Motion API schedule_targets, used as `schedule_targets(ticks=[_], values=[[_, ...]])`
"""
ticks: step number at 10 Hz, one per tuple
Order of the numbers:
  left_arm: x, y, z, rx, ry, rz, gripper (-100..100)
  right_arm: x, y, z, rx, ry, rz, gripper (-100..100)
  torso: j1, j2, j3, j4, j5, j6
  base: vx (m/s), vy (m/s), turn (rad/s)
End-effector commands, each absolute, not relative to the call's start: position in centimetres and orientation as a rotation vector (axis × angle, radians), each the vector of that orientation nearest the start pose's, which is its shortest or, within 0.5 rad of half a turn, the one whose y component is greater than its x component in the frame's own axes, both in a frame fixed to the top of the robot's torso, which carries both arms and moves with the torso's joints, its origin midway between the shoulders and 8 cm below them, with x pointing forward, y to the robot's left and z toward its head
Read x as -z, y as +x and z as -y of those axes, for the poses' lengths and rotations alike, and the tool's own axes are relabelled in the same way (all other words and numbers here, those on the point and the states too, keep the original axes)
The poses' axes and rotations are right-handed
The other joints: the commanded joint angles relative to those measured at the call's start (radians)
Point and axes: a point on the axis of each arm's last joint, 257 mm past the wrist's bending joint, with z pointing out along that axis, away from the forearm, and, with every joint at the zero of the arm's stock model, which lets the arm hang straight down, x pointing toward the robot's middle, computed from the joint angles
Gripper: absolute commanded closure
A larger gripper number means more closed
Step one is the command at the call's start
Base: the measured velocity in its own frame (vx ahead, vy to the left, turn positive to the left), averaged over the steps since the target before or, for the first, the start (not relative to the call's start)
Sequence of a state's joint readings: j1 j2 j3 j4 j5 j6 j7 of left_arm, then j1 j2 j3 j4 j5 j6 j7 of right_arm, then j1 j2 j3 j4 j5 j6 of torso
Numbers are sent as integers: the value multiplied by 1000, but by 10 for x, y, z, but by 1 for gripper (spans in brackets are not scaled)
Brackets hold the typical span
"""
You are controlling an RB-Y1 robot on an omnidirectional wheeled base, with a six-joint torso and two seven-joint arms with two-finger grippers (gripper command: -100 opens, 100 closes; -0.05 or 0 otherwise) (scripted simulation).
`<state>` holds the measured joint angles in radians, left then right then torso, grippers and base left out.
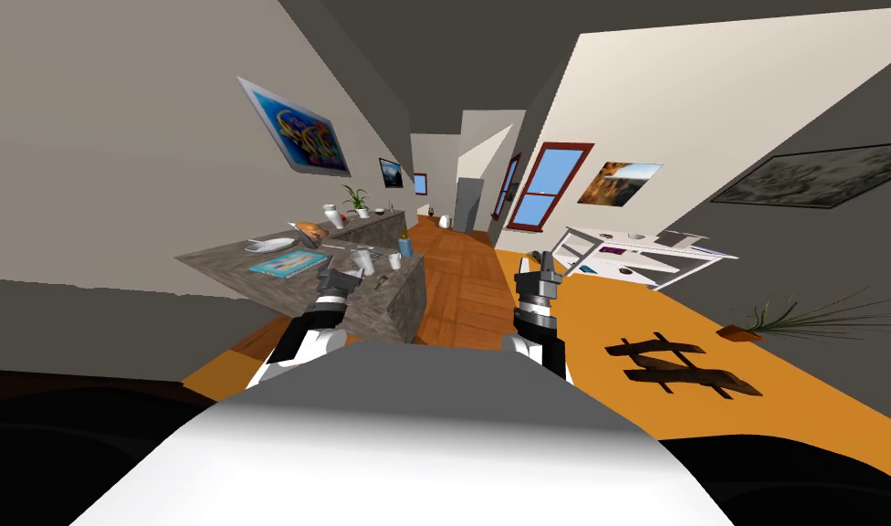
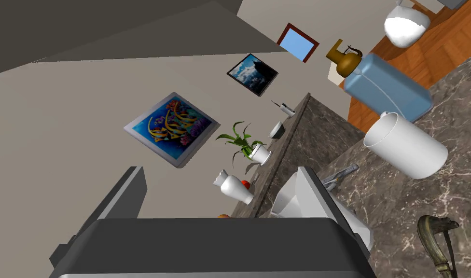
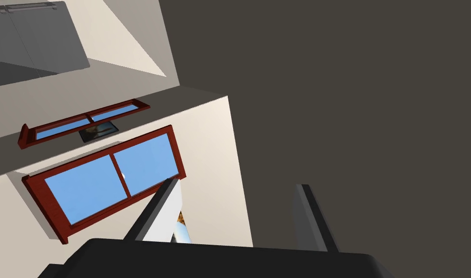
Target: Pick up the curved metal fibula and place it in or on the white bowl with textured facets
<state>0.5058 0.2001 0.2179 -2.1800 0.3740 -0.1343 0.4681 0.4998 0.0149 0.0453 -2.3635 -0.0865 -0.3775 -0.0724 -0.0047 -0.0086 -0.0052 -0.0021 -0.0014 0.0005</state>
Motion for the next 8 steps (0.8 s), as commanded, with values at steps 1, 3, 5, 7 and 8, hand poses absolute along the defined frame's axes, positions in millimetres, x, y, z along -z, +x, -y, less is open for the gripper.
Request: schedule_targets(ticks=[1, 3, 5, 7, 8], values=[[92, 381, -404, 1576, -1397, -559, -100, -38, 348, 274, -1466, 785, -555, 0, 0, 0, 0, 0, 0, 0, 106, -54, 36], [104, 380, -410, 1570, -1457, -544, -100, -38, 348, 274, -1466, 785, -555, 0, 2, -2, -1, 0, 1, 0, 122, -57, 39], [117, 377, -416, 1562, -1519, -530, -100, -38, 348, 274, -1466, 785, -555, 0, 3, 0, 0, 0, 1, 0, 82, -47, 22], [142, 370, -427, 1545, -1635, -494, -100, -38, 348, 274, -1466, 785, -555, 0, 4, 1, 1, 0, 1, 0, 118, -48, 33], [144, 370, -427, 1541, -1643, -498, -100, -38, 348, 274, -1466, 785, -555, 0, 2, -2, -1, 0, 1, 0, 110, -50, 19]])
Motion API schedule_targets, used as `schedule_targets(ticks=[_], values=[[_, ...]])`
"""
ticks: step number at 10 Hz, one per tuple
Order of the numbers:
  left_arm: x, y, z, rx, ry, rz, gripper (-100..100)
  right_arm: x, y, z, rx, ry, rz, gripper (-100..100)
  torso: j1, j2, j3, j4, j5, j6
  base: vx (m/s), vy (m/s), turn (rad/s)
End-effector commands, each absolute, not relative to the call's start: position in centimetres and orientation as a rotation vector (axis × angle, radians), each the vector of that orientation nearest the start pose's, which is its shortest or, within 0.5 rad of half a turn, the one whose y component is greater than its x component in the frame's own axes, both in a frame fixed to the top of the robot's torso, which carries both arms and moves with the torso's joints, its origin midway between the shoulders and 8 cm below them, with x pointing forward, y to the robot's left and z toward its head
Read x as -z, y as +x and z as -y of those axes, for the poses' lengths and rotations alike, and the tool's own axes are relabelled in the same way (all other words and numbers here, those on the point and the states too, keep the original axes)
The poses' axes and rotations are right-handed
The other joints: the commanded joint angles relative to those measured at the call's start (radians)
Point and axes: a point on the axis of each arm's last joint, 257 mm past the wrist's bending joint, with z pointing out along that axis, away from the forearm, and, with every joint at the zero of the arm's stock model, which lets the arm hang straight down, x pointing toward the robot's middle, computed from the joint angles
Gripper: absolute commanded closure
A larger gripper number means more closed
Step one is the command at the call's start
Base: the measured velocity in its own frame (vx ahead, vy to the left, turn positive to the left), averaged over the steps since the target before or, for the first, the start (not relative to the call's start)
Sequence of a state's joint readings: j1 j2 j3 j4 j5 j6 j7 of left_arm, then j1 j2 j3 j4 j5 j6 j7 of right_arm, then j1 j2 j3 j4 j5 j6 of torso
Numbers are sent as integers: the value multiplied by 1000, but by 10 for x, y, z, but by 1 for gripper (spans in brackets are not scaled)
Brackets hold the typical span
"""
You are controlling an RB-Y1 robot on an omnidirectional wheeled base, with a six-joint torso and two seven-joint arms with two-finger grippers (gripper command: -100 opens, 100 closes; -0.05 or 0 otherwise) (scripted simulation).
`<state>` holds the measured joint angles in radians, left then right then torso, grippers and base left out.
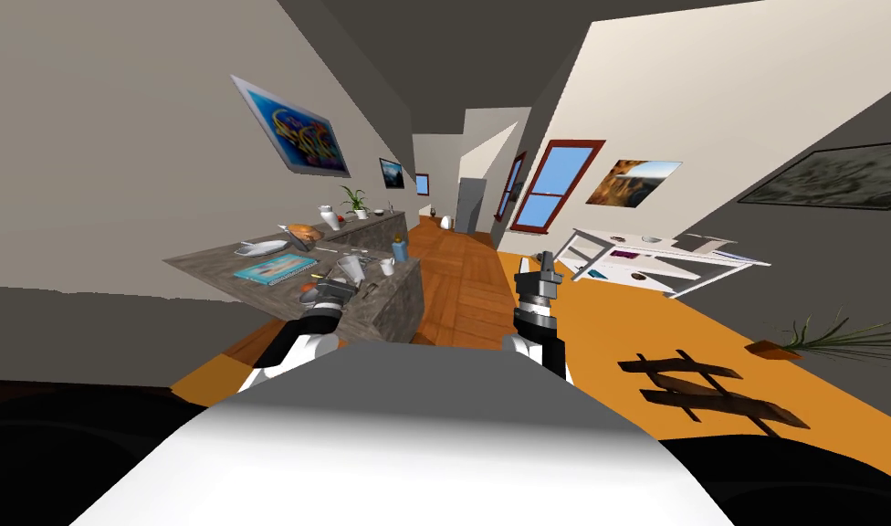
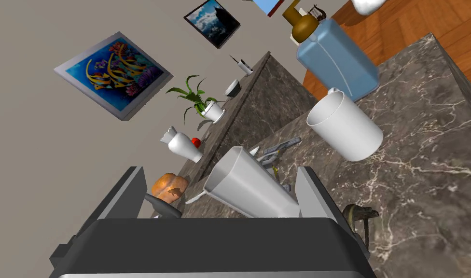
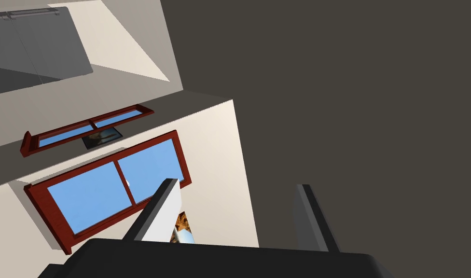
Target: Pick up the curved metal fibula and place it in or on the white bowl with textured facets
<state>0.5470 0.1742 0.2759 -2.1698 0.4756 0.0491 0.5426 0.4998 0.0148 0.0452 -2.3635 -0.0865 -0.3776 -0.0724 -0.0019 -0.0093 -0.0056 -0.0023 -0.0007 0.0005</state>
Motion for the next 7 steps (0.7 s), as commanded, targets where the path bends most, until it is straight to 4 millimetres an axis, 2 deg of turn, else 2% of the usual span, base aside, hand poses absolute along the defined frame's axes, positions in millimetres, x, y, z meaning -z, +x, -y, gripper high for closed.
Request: schedule_targets(ticks=[1, 2, 3, 5, 6, 7], values=[[158, 366, -432, 1527, -1706, -481, -100, -38, 348, 274, -1466, 785, -555, 0, 0, 0, 0, 0, 0, 0, 97, -47, 12], [170, 361, -436, 1516, -1760, -460, -100, -38, 348, 274, -1466, 785, -555, 0, 0, 1, 1, 0, 0, 0, 148, -63, 33], [172, 361, -436, 1512, -1768, -463, -100, -38, 348, 274, -1466, 785, -555, 0, -1, -1, -1, 0, 0, 0, 129, -30, 21], [197, 349, -443, 1484, -1879, -422, -100, -38, 348, 274, -1466, 785, -555, 0, 3, 0, 0, 0, 1, 0, 124, -14, 23], [199, 349, -443, 1479, -1888, -426, -100, -38, 348, 274, -1466, 785, -555, 0, 2, -1, -1, 0, 1, 0, 114, -34, 13], [213, 342, -446, 1462, -1945, -406, -100, -38, 348, 274, -1466, 785, -555, 0, 2, 0, 0, 0, 0, 0, 115, -19, 22]])
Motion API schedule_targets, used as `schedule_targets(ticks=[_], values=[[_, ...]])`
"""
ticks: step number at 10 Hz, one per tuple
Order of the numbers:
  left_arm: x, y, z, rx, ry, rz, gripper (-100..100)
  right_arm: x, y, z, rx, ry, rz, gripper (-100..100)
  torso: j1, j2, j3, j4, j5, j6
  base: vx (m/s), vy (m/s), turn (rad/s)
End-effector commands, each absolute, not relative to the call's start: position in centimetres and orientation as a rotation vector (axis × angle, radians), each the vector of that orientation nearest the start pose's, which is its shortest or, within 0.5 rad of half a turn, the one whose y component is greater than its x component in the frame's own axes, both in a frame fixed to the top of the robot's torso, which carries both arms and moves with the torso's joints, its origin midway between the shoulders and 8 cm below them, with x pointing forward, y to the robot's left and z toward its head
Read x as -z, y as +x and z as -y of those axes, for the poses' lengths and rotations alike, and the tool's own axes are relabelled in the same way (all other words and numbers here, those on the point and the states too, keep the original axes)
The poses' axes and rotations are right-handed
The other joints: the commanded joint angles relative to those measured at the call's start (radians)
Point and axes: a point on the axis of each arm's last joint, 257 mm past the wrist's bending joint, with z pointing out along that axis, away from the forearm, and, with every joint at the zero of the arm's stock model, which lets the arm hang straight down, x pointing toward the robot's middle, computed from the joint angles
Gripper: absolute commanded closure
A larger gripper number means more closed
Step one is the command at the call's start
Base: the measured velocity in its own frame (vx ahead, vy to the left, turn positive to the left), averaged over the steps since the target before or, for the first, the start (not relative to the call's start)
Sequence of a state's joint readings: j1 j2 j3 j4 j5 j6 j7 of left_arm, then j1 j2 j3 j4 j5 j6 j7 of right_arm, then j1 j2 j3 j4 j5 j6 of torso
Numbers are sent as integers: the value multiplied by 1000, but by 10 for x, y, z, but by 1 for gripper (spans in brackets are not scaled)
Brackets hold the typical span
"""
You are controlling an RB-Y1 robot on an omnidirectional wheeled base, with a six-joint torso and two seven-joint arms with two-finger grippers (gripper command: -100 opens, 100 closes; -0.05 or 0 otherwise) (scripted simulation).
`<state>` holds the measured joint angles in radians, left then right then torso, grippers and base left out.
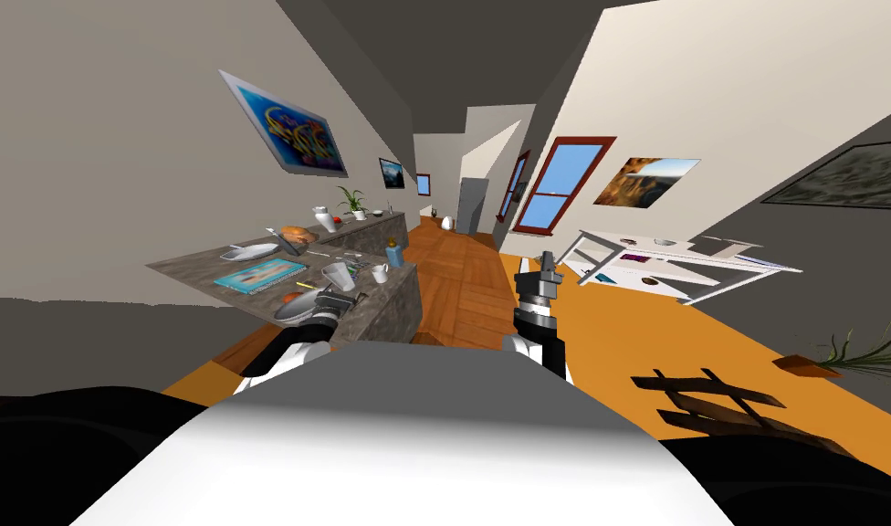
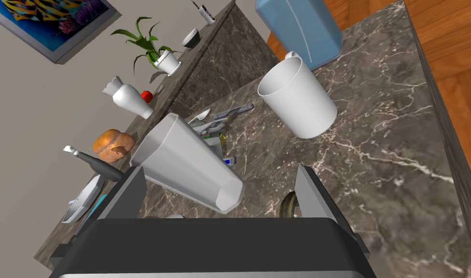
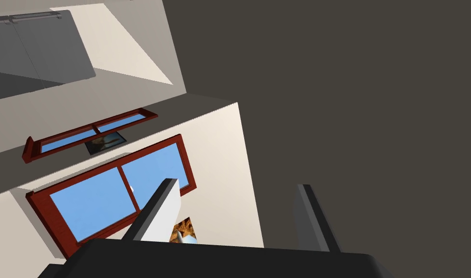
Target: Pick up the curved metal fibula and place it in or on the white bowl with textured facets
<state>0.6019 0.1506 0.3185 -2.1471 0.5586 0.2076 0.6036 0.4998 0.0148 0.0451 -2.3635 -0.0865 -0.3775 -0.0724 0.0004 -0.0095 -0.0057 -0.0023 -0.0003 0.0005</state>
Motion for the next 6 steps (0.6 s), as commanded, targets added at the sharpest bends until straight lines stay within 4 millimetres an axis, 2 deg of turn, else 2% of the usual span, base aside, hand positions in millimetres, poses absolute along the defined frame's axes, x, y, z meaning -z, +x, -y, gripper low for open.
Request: schedule_targets(ticks=[1, 3, 4, 6], values=[[225, 335, -448, 1444, -2000, -385, -100, -38, 348, 274, -1466, 785, -555, 0, 0, 0, 0, 0, 0, 0, 142, -20, 28], [249, 320, -451, 1408, -2099, -340, -100, -38, 348, 274, -1466, 785, -555, 0, 0, -2, -1, 0, 0, 0, 155, -20, 35], [250, 320, -451, 1405, -2104, -342, -100, -38, 348, 274, -1466, 785, -555, 0, 0, -2, -1, -1, 0, 0, 103, -25, 11], [273, 305, -453, 1363, -2197, -301, -100, -38, 348, 274, -1466, 785, -555, 0, 0, 2, 1, 0, 0, 0, 83, -11, 25]])
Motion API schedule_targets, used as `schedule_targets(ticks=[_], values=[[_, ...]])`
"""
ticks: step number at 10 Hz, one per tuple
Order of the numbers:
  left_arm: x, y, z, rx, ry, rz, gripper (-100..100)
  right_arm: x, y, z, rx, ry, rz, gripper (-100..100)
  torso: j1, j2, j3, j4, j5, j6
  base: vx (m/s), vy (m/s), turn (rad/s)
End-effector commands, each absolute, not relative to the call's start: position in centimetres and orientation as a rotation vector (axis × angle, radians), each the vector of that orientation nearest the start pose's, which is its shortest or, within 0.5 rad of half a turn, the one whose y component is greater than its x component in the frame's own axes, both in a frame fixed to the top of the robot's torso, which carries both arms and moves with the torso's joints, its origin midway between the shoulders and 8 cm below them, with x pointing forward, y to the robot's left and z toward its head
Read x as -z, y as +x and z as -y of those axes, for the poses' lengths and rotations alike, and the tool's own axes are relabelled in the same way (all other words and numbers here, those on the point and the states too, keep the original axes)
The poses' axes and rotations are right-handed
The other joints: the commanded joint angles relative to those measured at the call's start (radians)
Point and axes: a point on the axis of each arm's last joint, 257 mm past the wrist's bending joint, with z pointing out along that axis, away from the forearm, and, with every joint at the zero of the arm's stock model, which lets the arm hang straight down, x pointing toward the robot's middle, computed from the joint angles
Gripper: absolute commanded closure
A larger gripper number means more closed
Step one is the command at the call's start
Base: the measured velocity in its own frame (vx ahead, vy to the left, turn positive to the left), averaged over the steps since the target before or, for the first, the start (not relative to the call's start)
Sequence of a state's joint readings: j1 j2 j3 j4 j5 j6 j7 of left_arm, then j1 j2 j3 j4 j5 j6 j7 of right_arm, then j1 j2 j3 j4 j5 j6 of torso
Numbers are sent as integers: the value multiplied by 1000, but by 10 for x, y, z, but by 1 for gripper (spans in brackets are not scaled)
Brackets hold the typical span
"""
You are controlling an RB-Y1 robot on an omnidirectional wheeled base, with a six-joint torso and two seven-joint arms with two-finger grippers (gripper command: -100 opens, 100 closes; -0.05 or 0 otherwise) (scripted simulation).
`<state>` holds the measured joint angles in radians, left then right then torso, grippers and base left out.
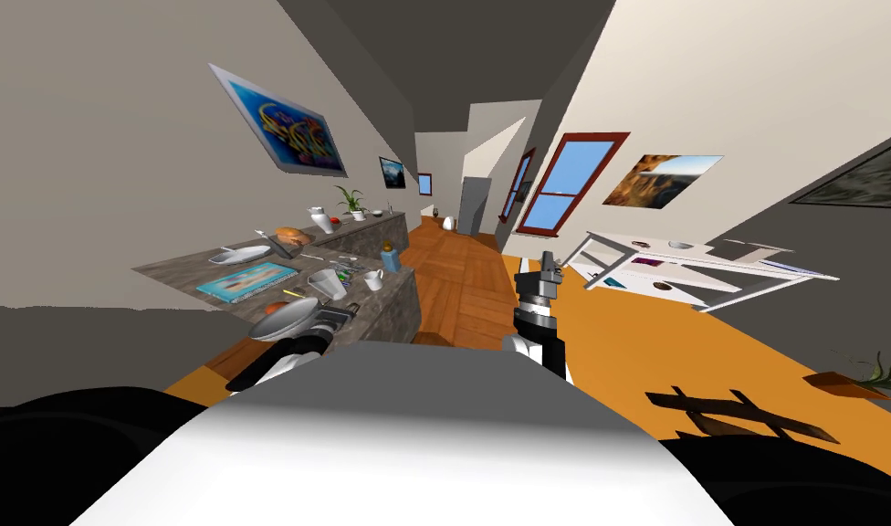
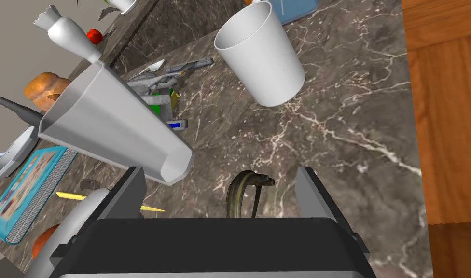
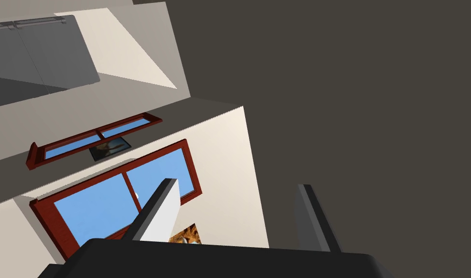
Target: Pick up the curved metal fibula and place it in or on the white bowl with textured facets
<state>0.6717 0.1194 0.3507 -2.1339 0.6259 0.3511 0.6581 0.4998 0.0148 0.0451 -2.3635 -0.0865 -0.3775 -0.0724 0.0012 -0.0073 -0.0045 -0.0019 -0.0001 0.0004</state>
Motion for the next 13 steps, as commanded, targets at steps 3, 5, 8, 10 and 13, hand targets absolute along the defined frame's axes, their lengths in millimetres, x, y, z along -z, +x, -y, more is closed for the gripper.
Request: schedule_targets(ticks=[3, 5, 8, 10, 13], values=[[306, 282, -454, 1294, -2314, -247, -100, -38, 348, 274, -1466, 785, -555, 0, 3, -1, 0, 0, 1, 0, 97, 37, 33], [312, 279, -451, 1275, -2335, -236, -100, -38, 348, 274, -1466, 785, -555, 0, 6, 0, 0, 0, 1, 0, 64, 59, 27], [317, 288, -458, 1269, -2339, -225, -100, -38, 348, 274, -1466, 785, -555, 0, 1, 6, 3, 1, 0, 1, -2, 1, -25], [319, 297, -463, 1268, -2335, -218, -100, -38, 348, 274, -1466, 785, -555, 0, 1, 7, 4, 1, 0, 0, -14, -5, -27], [319, 295, -462, 1268, -2336, -220, 100, -38, 348, 274, -1466, 785, -555, 0, 1, 6, 4, 1, 0, 0, -2, -1, -2]])
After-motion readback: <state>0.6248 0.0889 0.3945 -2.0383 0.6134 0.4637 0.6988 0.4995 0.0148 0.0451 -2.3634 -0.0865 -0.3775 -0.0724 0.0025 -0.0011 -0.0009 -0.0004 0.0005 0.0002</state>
